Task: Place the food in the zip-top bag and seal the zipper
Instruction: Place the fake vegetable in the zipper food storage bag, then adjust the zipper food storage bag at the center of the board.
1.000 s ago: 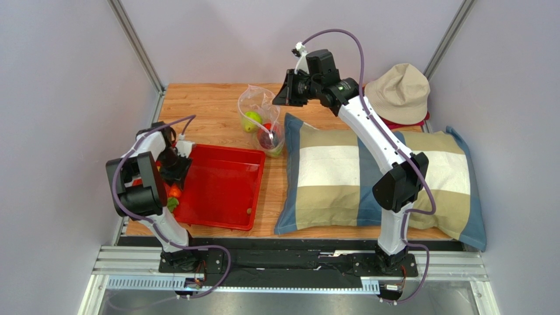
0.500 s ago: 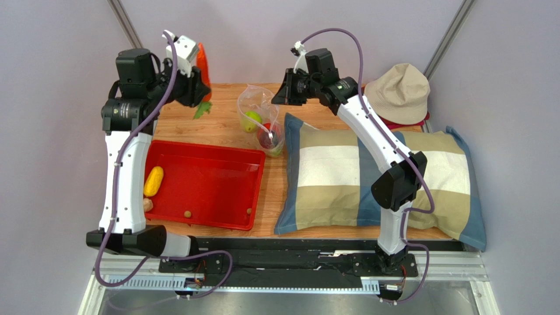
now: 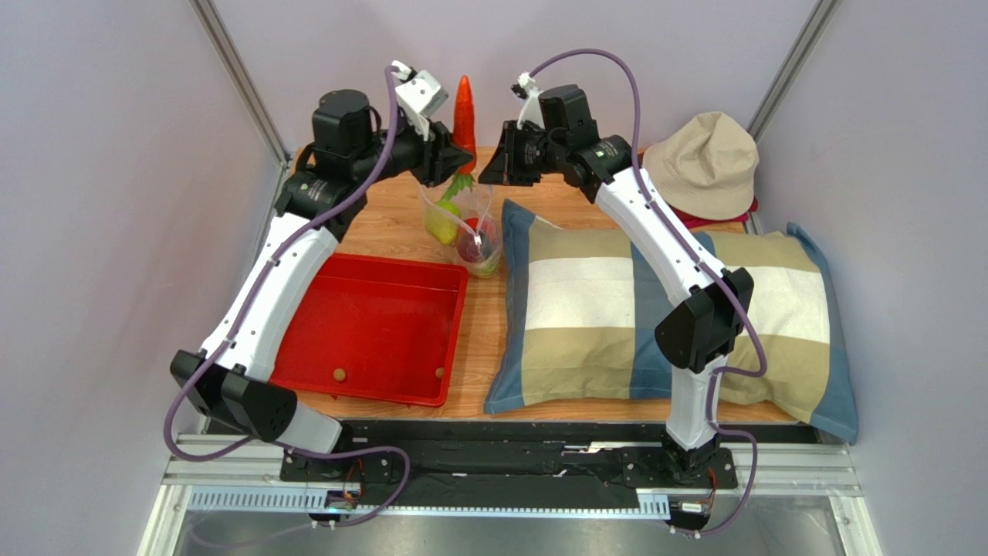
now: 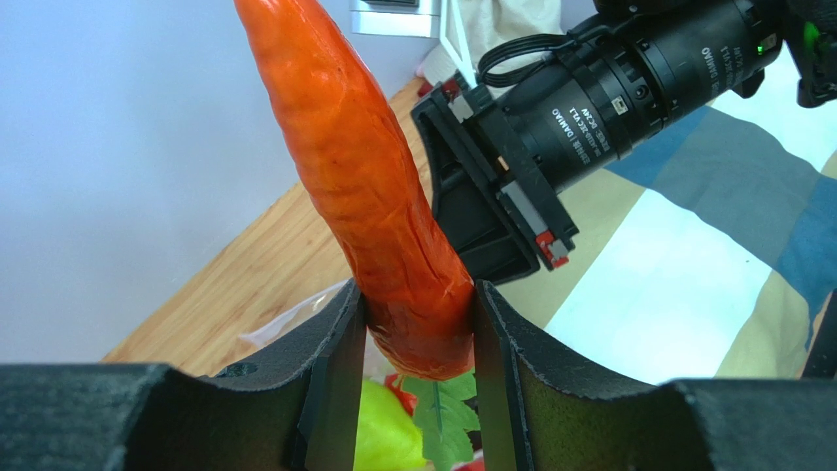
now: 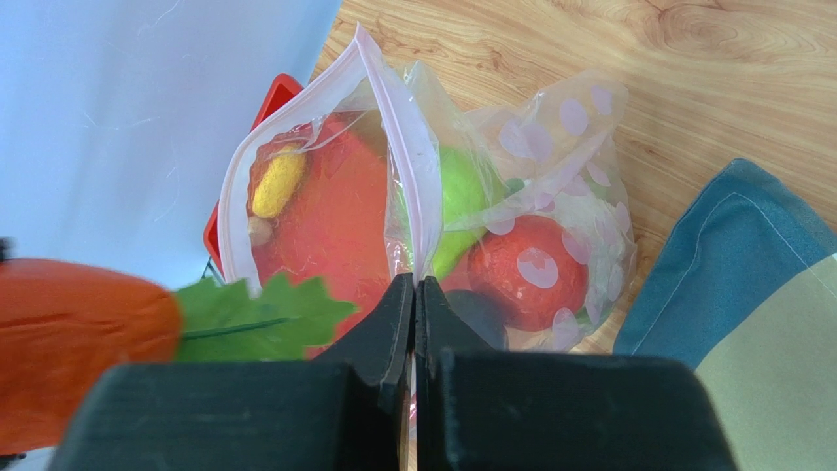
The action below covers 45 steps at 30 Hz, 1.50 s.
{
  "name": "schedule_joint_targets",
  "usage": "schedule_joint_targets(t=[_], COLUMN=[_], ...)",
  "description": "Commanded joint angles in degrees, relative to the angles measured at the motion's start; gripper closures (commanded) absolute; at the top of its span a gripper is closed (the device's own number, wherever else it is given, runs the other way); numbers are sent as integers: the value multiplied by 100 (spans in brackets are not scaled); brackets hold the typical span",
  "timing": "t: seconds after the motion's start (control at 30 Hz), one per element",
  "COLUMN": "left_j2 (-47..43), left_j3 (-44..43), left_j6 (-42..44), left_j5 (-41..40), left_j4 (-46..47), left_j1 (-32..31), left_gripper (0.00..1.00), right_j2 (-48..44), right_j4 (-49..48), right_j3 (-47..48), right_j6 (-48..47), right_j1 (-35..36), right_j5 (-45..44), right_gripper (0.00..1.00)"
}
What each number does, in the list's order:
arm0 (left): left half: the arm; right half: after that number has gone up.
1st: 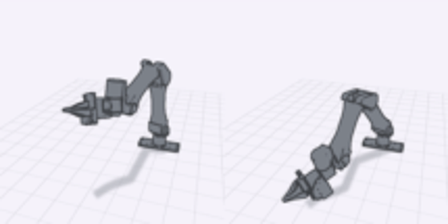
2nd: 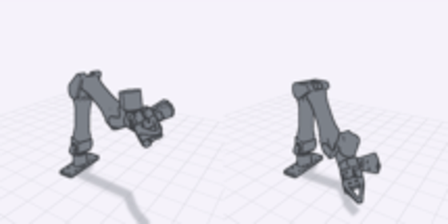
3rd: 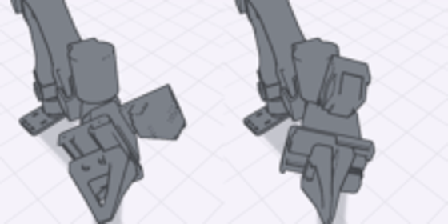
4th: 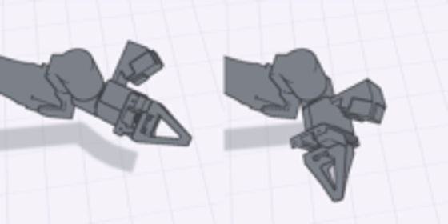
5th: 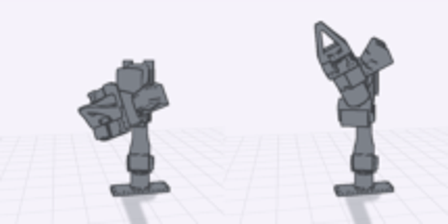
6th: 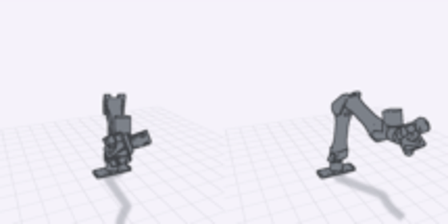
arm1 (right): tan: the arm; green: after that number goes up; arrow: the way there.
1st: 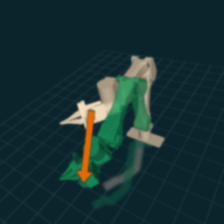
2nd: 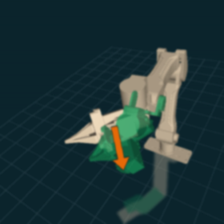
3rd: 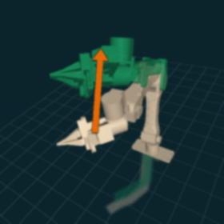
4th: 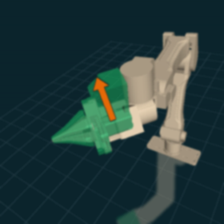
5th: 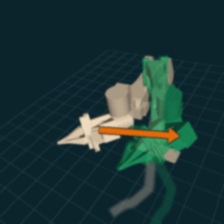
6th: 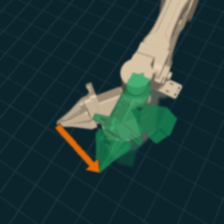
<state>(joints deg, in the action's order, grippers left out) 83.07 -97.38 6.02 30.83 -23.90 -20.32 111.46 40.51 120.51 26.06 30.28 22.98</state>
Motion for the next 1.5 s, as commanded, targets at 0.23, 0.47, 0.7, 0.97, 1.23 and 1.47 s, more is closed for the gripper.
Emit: schedule_joint_targets(t=[0.23, 0.47, 0.7, 0.97, 1.23, 1.47], left_j2=[219, -44, 122, 394, -413, -362], left_j3=[650, 1177, 695, 71, 465, 580], left_j6=[-741, -761, 355, 497, 242, -988], left_j5=[-604, -709, -1298, -1378, -1947, -1941], left_j4=[598, 588, 422, -500, -625, -1424], left_j1=[-69, -157, -166, -157, -148, -148], left_gripper=[100, 98, 95, 31, 12, 16], right_j2=[25, 69, 8, 95, 95, 52], right_j4=[-96, -114, -280, -351, -368, -439], right_j3=[386, 438, 447, 526, 500, 404], right_j6=[30, 74, 171, 224, 215, 224], right_j1=[-22, -22, -49, -154, -198, -198], right_j5=[13, 75, 198, 207, 277, 373], right_gripper=[100, 100, 100, 100, 100, 100])
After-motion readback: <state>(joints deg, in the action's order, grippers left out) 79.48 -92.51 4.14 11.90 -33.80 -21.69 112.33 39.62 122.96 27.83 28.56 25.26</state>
